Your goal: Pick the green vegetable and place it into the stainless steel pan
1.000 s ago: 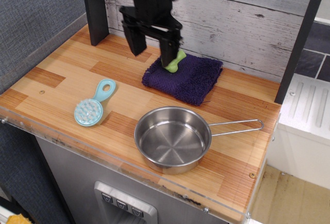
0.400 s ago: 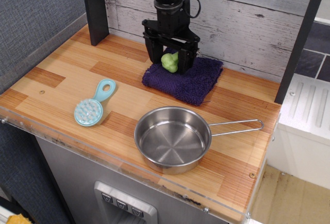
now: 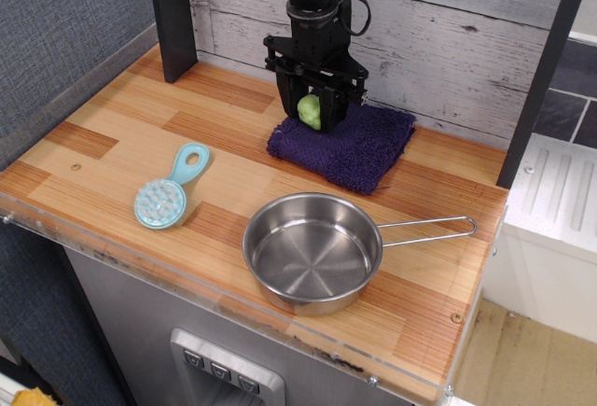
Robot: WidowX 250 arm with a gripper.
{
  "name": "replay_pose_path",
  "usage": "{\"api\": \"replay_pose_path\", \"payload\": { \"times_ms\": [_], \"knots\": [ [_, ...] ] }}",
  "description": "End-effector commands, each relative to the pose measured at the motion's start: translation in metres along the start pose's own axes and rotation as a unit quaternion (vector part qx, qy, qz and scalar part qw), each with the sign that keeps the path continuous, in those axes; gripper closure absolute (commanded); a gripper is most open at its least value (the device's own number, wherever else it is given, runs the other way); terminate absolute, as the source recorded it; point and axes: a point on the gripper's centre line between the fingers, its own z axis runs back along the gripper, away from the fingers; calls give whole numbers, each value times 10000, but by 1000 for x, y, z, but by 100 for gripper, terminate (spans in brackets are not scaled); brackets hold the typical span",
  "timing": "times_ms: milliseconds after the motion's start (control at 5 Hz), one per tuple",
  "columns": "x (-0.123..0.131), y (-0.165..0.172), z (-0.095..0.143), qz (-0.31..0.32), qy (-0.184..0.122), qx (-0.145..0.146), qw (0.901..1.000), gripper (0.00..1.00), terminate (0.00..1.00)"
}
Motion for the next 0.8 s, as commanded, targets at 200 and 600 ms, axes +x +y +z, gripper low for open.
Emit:
{"api": "replay_pose_path", "payload": {
  "times_ms": [200,600],
  "knots": [
    [-22,-18,85,-110,-905,-193,9957,100,0],
    [-86,-53,54,-619,-215,-243,9976,100,0]
  ]
}}
